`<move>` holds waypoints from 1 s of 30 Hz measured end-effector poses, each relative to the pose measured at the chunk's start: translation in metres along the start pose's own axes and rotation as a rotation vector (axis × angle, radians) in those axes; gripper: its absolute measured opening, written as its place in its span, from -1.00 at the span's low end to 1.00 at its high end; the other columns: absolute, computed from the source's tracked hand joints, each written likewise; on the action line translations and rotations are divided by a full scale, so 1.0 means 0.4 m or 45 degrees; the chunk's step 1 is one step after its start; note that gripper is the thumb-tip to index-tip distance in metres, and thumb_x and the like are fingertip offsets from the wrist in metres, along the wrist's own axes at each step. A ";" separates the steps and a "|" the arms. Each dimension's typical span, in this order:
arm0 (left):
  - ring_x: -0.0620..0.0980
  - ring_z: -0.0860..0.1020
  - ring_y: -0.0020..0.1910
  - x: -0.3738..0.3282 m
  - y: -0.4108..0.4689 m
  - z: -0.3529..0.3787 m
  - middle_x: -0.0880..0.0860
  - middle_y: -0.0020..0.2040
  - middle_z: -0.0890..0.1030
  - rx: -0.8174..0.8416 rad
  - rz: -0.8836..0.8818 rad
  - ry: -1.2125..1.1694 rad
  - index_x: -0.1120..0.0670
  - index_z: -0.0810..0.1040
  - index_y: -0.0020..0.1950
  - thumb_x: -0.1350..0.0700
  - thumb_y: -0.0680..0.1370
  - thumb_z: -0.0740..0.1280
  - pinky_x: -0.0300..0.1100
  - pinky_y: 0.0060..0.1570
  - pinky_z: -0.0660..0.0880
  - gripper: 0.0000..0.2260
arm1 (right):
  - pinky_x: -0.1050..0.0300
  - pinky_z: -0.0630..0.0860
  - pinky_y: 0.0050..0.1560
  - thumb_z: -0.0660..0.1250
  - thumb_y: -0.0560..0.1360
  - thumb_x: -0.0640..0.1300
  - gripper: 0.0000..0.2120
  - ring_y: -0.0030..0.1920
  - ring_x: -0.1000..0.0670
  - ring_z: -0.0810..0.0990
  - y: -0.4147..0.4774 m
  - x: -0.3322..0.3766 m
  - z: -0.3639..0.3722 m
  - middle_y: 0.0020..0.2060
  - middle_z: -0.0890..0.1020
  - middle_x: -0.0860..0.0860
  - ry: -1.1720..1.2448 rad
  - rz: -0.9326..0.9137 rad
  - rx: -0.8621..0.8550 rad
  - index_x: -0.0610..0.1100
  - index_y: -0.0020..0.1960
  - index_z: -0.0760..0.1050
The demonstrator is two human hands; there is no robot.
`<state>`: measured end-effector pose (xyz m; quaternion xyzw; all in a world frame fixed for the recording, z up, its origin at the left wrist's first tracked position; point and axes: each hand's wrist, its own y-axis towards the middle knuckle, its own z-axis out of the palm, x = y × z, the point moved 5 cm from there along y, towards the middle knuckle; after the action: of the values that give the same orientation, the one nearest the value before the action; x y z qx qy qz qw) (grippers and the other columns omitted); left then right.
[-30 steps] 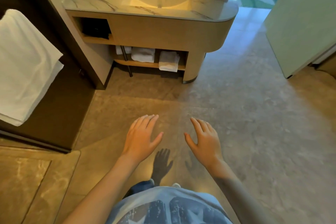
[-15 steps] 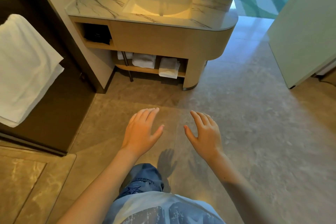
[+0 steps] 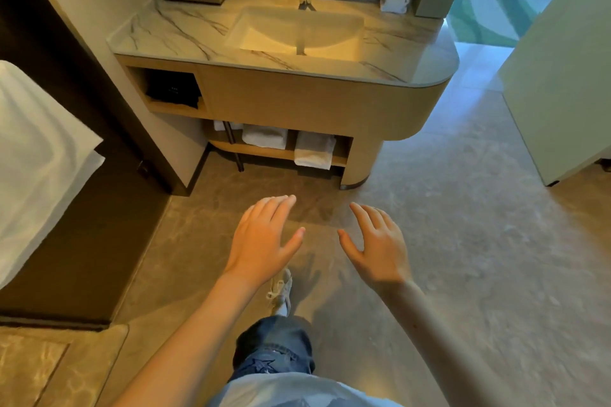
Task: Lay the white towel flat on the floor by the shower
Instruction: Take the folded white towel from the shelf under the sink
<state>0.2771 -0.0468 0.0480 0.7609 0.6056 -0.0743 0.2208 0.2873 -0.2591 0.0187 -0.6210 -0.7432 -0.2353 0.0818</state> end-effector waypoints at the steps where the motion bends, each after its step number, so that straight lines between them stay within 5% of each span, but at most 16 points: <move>1: -0.06 0.40 0.33 0.027 0.045 0.010 -0.01 0.33 0.49 0.010 0.003 0.005 0.06 0.39 0.42 -0.15 0.55 0.20 -0.13 0.31 0.29 -0.51 | -0.01 0.45 0.29 0.15 0.56 0.25 -0.46 0.30 -0.03 0.48 0.047 -0.003 0.021 0.28 0.56 -0.01 0.000 -0.017 -0.002 -0.07 0.40 0.41; 15: 0.02 0.49 0.22 0.297 0.606 0.052 0.05 0.23 0.57 0.081 0.034 -0.050 0.13 0.48 0.33 -0.11 0.52 0.23 -0.04 0.24 0.44 -0.53 | -0.06 0.53 0.17 0.19 0.56 0.16 -0.50 0.21 -0.11 0.54 0.616 -0.015 0.152 0.20 0.61 -0.08 -0.061 0.003 -0.007 -0.16 0.35 0.46; 30: 0.03 0.43 0.31 0.340 0.803 0.236 0.04 0.31 0.53 0.254 -0.058 0.012 0.10 0.44 0.39 -0.12 0.53 0.21 -0.04 0.29 0.36 -0.51 | -0.04 0.50 0.15 0.20 0.55 0.15 -0.50 0.22 -0.09 0.52 0.842 -0.152 0.277 0.20 0.60 -0.06 -0.021 -0.017 0.109 -0.15 0.34 0.47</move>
<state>0.6329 -0.0203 -0.0090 0.7655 0.6133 -0.1357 0.1393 0.6429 -0.2234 -0.0200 -0.6140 -0.7573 -0.1985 0.1006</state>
